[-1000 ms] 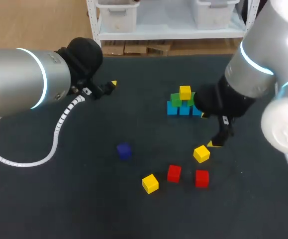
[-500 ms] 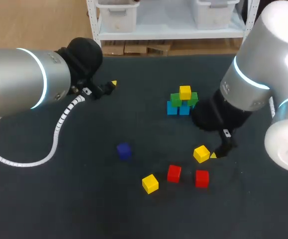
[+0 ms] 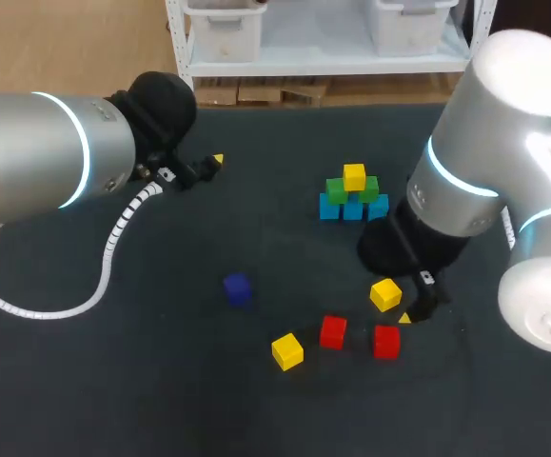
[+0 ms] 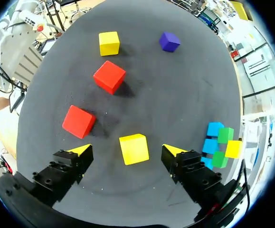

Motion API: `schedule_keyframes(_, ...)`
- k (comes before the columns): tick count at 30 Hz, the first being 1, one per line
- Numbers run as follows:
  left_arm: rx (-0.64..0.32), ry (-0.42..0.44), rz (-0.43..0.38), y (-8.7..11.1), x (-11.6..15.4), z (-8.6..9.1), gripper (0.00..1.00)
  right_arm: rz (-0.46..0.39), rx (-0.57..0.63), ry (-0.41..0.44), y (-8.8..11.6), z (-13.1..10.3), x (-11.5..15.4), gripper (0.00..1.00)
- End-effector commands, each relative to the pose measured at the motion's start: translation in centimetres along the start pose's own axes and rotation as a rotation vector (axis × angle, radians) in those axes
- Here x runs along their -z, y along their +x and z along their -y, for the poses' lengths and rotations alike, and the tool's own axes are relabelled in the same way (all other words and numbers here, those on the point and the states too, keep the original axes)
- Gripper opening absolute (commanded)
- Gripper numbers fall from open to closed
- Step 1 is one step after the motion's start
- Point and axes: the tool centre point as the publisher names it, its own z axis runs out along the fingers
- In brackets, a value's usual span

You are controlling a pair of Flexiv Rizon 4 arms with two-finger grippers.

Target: Place the blue cubes, place green cubes on the blue cubes, place the yellow cubes on the green cubes, then place the red cubes on the yellow cubes, and place purple cube on the red cubes.

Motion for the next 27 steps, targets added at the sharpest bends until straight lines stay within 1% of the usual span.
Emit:
schedule_keyframes(1,0.001,0.001,0.002,0.0,-0.1,0.0,1.00,-0.012,0.007,0.001,-0.3,0.0,-0.6,0.50)
schedule_keyframes(2,0.001,0.001,0.002,0.0,-0.1,0.0,1.00,-0.013,0.008,0.001,-0.3,0.0,-0.7,0.46)
schedule_keyframes(4,0.001,0.001,0.002,0.0,-0.1,0.0,1.00,-0.013,0.008,-0.001,-0.3,0.0,-0.7,0.44)
schedule_keyframes(8,0.001,0.001,0.002,0.0,-0.1,0.0,1.00,-0.020,0.009,-0.013,-0.1,-0.1,-1.2,0.43)
schedule_keyframes(9,0.001,0.001,0.002,0.0,-0.1,0.0,1.00,-0.025,0.012,-0.014,0.0,-0.1,-1.2,0.39)
schedule_keyframes(10,0.001,0.001,0.002,0.0,-0.1,0.0,1.00,-0.026,0.013,-0.013,0.0,-0.2,-1.3,0.30)
schedule_keyframes(11,0.001,0.001,0.002,0.0,-0.1,0.0,1.00,-0.027,0.013,-0.013,0.1,-0.2,-1.2,0.12)
schedule_keyframes(12,0.001,0.001,0.002,0.0,-0.1,0.0,1.00,-0.026,0.011,-0.013,0.1,-0.2,-1.1,0.02)
schedule_keyframes(13,0.001,0.001,0.002,0.0,-0.1,0.0,1.00,-0.025,0.007,-0.013,0.2,-0.2,-1.0,0.00)
schedule_keyframes(17,0.001,0.001,0.002,0.0,-0.1,0.0,1.00,-0.022,-0.013,-0.016,0.7,0.1,-0.1,0.00)
schedule_keyframes(20,0.001,0.001,0.002,0.0,-0.1,0.0,1.00,-0.035,-0.058,-0.035,1.5,0.9,1.2,0.00)
schedule_keyframes(24,0.001,0.001,0.002,0.0,-0.1,0.0,1.00,-0.040,-0.158,-0.008,2.6,3.1,3.6,0.00)
schedule_keyframes(27,0.001,0.001,0.002,0.0,-0.1,0.0,1.00,-0.056,-0.194,0.044,3.3,4.9,4.9,0.00)
